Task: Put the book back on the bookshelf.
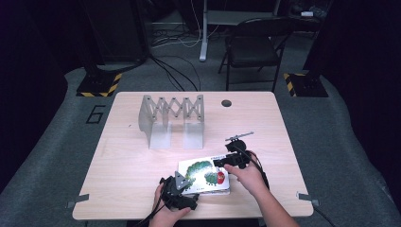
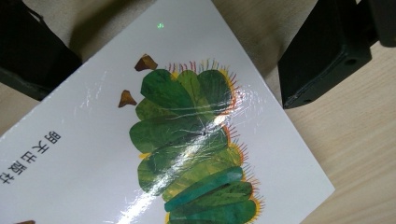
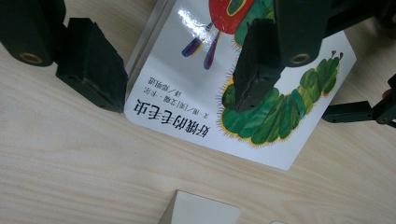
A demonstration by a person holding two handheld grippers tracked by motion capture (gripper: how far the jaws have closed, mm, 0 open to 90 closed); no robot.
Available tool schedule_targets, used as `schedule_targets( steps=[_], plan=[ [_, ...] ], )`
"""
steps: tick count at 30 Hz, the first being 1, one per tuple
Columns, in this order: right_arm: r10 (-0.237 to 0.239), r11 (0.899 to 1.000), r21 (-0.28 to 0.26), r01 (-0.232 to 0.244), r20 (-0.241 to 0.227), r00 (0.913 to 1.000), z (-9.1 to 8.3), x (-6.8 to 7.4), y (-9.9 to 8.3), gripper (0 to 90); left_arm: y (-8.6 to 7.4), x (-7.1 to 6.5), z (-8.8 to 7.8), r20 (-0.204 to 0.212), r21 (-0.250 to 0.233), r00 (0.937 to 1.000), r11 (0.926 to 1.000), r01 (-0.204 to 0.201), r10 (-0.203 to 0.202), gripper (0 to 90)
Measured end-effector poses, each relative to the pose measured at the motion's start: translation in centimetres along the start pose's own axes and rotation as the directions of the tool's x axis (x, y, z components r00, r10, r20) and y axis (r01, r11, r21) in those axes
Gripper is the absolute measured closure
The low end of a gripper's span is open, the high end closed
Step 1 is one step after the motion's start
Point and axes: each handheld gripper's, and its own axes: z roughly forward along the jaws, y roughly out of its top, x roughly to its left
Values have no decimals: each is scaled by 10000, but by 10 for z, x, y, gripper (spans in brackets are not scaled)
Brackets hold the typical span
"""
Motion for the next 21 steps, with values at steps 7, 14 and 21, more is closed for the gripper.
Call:
schedule_targets(
  steps=[7, 14, 21],
  plan=[
    [50, 10000, 65, -47, -461, 9989, 4, -1, -1, 373, 0, 1, -1, -345, -189, 9991, 9995, -264, 258, 1],
    [43, 9998, 208, -36, -306, 9995, 10, 1, -4, 378, -2, 6, -3, -244, -159, 9993, 9994, -298, 294, 11],
    [149, 9990, 427, -130, -443, 9989, 13, -1, -6, 374, -1, 12, -4, -91, -16, 9995, 9995, -308, 308, 15]
  ],
)
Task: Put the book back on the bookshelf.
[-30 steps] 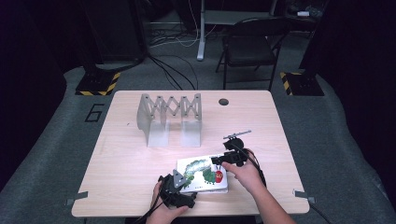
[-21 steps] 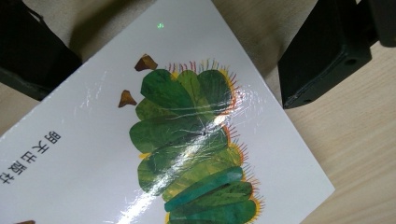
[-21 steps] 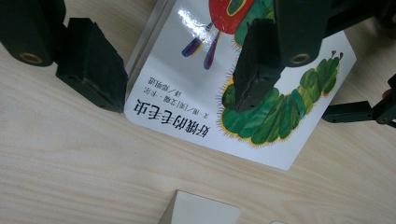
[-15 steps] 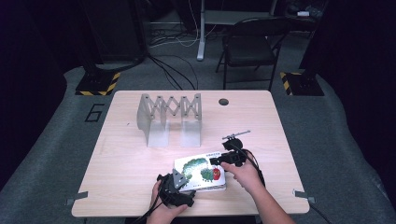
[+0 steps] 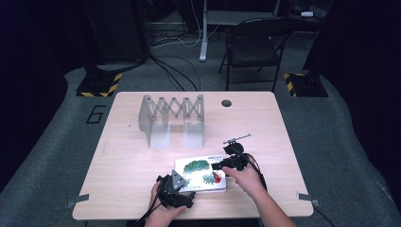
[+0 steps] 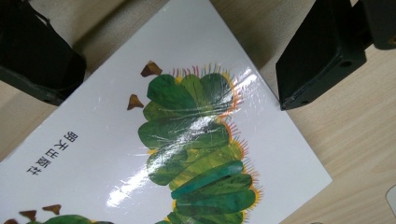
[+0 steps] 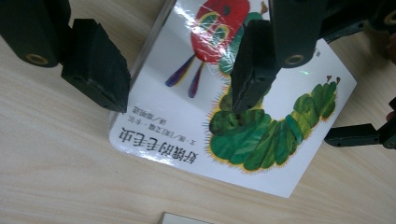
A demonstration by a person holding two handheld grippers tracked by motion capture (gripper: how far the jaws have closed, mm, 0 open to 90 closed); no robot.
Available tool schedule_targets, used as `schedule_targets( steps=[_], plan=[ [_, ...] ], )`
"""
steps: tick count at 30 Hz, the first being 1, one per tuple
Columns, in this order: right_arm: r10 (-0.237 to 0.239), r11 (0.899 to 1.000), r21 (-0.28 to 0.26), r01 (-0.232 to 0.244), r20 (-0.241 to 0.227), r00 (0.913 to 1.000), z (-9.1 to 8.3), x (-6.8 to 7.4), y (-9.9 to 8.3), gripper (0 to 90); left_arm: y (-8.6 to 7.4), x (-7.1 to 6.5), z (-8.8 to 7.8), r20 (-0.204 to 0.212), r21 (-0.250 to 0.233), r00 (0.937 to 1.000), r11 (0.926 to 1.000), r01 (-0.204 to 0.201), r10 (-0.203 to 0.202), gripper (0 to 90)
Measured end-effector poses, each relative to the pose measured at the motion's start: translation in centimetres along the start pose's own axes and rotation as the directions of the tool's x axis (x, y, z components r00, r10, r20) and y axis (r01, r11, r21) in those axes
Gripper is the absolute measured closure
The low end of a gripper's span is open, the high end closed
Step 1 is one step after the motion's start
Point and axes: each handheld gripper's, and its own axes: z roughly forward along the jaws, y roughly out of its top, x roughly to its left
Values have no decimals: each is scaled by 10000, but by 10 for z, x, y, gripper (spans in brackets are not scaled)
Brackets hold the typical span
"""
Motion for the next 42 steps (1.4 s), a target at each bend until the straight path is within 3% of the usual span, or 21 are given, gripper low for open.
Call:
schedule_targets(
  steps=[4, 8, 14, 16, 22, 24, 29, 35, 42],
  plan=[
    [225, 9997, 54, -226, 143, 9996, 4, -3, 2, 296, -1, 5, 1, 280, -60, 9991, 9995, 308, -307, 43],
    [413, 9990, 182, -416, 204, 9989, 10, -10, 3, 293, 0, 10, -1, 418, -81, 9990, 9998, 184, -180, 136],
    [369, 9993, 42, -370, 264, 9990, 16, -18, 7, 294, 1, 11, 0, 542, 4, 9985, 10000, 89, -89, 130],
    [552, 9983, 199, -554, 87, 9984, 23, -25, 11, 294, 0, 10, 1, 556, -66, 9984, 9999, 145, -141, 112],
    [501, 9981, 346, -501, 4, 9987, 36, -33, 14, 300, 1, 8, 3, 556, -87, 9983, 9998, 166, -160, 70],
    [561, 9979, 340, -557, -120, 9984, 37, -32, 16, 297, 1, 8, 3, 557, -72, 9983, 9998, 177, -173, 69],
    [429, 9981, 423, -441, 275, 9987, 38, -27, 16, 311, 1, 6, 3, 475, 31, 9988, 9999, 147, -148, 54],
    [546, 9976, 414, -561, 354, 9979, 35, -24, 16, 315, 1, 4, 3, 554, 151, 9984, 9998, 135, -143, 21],
    [205, 9992, 324, -223, 555, 9982, 29, -16, 16, 317, 0, 2, 2, 425, 202, 9990, 9997, 107, -116, 0]
  ],
)
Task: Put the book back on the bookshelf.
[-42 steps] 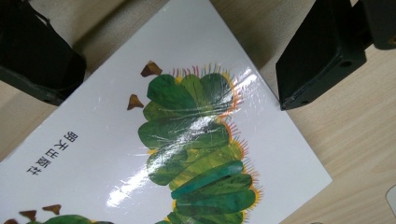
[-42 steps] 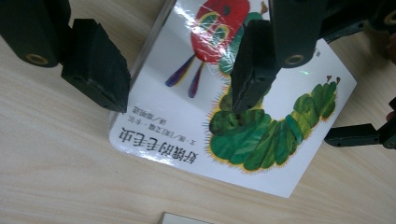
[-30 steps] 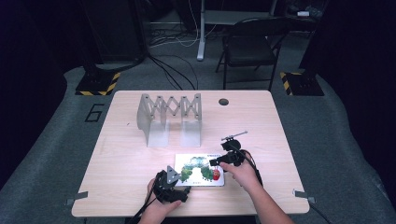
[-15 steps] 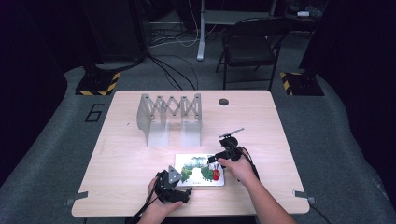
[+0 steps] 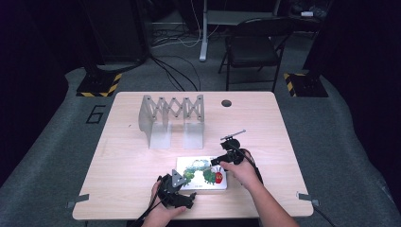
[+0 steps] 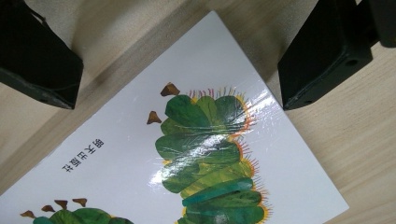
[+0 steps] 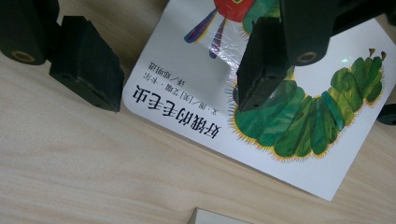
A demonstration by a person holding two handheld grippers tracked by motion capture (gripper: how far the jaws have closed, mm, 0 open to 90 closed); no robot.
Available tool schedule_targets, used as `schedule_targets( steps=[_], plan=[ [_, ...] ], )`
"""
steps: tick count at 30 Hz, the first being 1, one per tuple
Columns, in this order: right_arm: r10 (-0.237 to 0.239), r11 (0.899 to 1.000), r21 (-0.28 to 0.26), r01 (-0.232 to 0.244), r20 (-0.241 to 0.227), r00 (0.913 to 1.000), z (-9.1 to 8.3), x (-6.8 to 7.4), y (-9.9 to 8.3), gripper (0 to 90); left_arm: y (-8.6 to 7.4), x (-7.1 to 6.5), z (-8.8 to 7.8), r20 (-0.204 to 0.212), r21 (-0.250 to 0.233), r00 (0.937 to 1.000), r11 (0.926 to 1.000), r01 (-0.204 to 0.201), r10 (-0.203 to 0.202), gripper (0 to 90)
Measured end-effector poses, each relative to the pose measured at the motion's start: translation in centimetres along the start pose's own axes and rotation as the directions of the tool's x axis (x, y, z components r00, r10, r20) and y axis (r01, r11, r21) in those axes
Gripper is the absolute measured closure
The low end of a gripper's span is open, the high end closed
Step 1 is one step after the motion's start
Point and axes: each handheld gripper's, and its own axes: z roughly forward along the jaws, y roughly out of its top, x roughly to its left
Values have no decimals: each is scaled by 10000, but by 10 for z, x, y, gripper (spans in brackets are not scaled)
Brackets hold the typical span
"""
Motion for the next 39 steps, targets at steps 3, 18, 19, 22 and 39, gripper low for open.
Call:
schedule_targets(
  steps=[3, 18, 19, 22, 39],
  plan=[
    [-123, 9999, -18, 123, 45, 9999, -3, 2, 0, 317, -1, -1, 0, -23, -40, 10000, 10000, 43, -43, 0],
    [-191, 9997, -130, 190, -60, 9998, -21, 11, -1, 332, -1, -5, -1, -349, 49, 9988, 9994, 337, -335, 0],
    [-191, 9997, -130, 190, -60, 9998, -21, 11, -1, 332, 0, -6, -1, -366, 62, 9985, 9991, 419, -416, 0],
    [-389, 9990, -195, 390, 44, 9992, -23, 14, 1, 332, 2, -6, 0, -461, 159, 9980, 9989, 452, -444, 0],
    [-409, 9991, -132, 412, 204, 9990, -19, 17, 2, 362, 6, -12, -1, -993, -29, 9941, 9990, -438, 433, 15]
  ],
)
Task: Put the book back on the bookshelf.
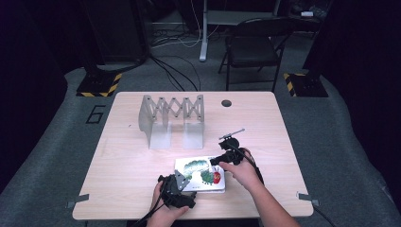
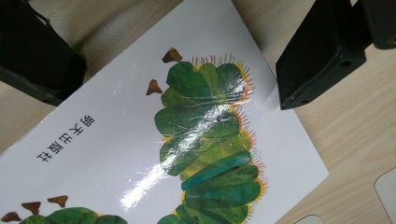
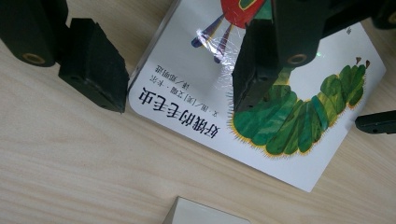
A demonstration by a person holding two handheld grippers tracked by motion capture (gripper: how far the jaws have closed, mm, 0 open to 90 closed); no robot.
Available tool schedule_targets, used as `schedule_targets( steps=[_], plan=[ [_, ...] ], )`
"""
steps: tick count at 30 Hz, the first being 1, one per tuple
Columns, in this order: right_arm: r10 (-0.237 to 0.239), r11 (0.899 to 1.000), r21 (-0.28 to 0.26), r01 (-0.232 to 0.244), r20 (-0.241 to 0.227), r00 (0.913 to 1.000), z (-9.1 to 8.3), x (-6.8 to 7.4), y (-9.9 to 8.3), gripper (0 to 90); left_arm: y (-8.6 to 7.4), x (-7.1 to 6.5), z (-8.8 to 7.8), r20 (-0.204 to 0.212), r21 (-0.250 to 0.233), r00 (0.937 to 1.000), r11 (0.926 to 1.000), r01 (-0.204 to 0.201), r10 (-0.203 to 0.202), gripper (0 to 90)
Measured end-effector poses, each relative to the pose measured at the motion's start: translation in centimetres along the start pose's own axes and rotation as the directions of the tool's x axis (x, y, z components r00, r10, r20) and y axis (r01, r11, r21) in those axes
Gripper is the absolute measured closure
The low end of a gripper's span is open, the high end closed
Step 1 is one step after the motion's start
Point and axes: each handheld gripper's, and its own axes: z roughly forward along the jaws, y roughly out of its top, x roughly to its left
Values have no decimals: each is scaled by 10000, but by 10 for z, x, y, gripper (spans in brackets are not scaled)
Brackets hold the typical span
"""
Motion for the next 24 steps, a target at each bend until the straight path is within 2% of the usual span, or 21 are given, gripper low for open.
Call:
schedule_targets(
  steps=[8, 16, 22, 24],
  plan=[
    [29, 10000, 13, -29, -32, 10000, 0, 0, 0, 362, 0, 0, 0, -34, -132, 9992, 9991, -399, 398, 23],
    [41, 9999, 94, -42, 52, 10000, 3, 0, 0, 360, -2, 1, -1, 14, -247, 9988, 9985, -497, 498, 29],
    [119, 9999, -11, -119, 70, 9999, 5, 1, -2, 362, -4, -2, -2, -159, -495, 9975, 9964, -694, 687, 39],
    [60, 10000, 55, -61, 109, 9999, 6, 1, -3, 361, -3, -1, -3, -36, -529, 9957, 9943, -929, 929, 85]
  ],
)
